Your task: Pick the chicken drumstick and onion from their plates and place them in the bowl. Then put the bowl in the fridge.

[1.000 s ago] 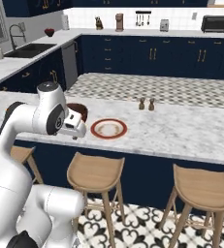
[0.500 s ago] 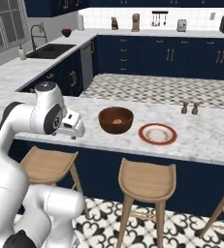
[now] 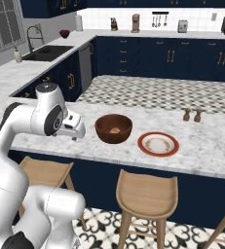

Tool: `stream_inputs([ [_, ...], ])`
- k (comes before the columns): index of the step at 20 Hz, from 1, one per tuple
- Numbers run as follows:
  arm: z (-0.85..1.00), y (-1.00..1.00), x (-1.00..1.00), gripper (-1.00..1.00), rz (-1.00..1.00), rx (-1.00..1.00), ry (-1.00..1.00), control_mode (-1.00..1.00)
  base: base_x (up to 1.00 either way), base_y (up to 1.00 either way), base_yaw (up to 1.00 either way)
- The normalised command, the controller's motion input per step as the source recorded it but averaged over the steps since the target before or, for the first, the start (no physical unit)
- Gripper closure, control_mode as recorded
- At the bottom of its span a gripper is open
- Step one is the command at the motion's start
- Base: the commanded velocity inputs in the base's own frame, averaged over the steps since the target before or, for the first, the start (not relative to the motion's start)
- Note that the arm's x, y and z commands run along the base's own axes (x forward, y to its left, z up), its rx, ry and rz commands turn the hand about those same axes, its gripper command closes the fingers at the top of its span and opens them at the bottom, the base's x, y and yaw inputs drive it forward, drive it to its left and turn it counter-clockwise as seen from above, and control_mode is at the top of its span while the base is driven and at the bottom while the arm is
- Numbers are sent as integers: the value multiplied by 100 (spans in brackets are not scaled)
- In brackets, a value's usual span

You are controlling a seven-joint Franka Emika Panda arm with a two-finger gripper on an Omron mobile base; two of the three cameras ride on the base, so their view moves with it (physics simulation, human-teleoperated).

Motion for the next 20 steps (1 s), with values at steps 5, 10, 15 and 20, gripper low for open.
stream_inputs([
  [5, 0, 0, 0, -100, 0, 0, 0, 100, 58, -1, 0],
  [10, -2, 27, 47, -100, 7, 0, 0, -100, 12, 0, 0],
  [15, -21, 90, 75, -100, 31, 0, 0, -100, 0, 0, 0],
  [20, -12, 55, 76, -100, 30, 0, 2, -100, 0, 0, 0],
])
